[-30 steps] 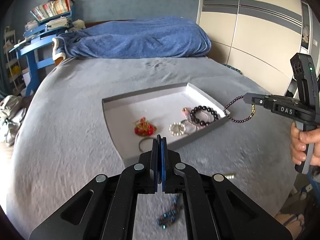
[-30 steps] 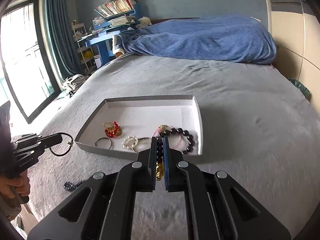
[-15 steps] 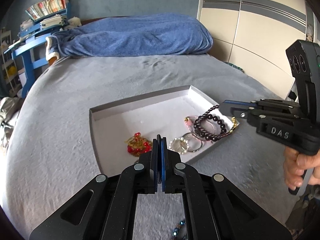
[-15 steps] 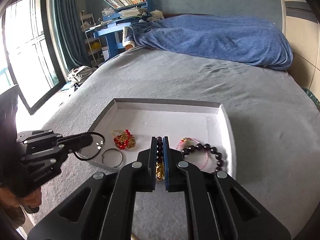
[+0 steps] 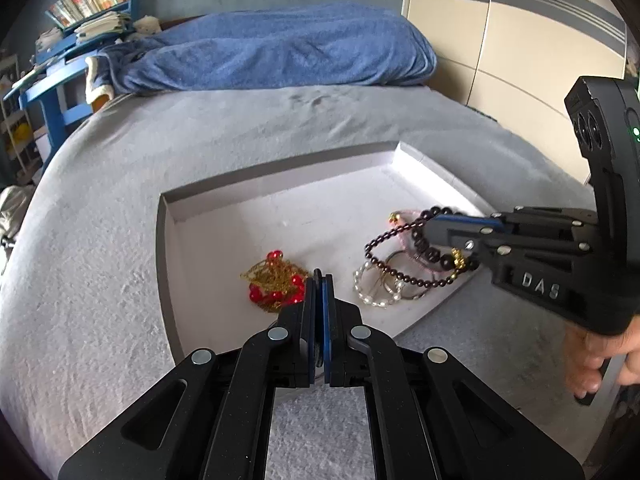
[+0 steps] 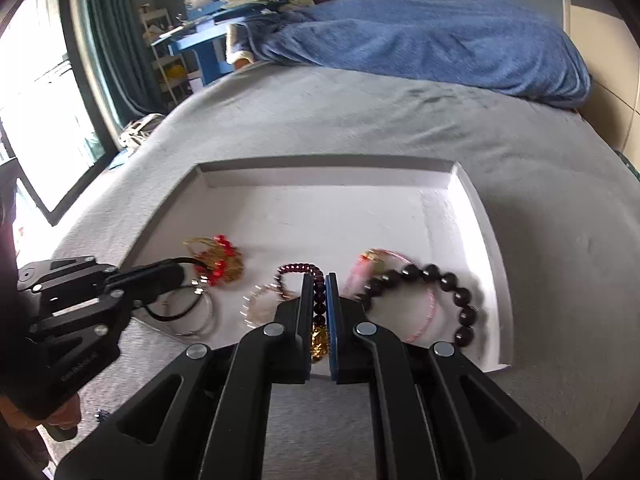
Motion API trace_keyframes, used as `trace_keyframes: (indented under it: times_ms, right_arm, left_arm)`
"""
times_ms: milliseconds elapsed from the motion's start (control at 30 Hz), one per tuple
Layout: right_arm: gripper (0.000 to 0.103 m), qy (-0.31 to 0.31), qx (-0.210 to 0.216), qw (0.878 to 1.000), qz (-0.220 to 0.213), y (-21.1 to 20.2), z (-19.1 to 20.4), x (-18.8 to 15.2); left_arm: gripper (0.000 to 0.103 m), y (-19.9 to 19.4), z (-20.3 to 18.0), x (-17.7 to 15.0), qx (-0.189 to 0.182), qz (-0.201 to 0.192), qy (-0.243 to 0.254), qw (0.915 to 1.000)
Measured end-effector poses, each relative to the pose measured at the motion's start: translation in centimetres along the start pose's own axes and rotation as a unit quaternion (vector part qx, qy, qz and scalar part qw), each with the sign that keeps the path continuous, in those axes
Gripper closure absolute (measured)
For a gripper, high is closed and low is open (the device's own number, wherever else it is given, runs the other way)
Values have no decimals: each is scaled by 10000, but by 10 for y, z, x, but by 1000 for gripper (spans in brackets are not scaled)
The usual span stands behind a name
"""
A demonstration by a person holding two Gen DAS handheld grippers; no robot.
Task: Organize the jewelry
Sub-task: 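Carry both items into the box and open both tools to release, then close the right tool on the pearl hair pin while the left tool grasps the blue-black bracelet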
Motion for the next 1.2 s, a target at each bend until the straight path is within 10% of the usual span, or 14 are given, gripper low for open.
trace_keyframes:
  times_ms: [300,633,1200]
  right_arm:
    - [93,38,-272,9996,-12,0,-21,-6]
    - [45,100,-295,9985,-454,-32,-34,-8]
    - [28,-85,-46,9974,-715,-83,-21,-55]
  left_arm:
    - [80,3,-2,-4,290,74,232,9993]
    - [23,-22,-6,4,515,-252,343,9978]
    - [16,-73,-5,-43,449,-470,83,9979]
Point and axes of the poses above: each gripper's, at about its wrist camera, not at the fingertips, and y roughly the way its jaws point, z to its left, x to its top, the point moved 4 cm from there along y, roughly the way its jaws point, and after that the axes turned 7 degrees about -x, right-handed, at the moved point
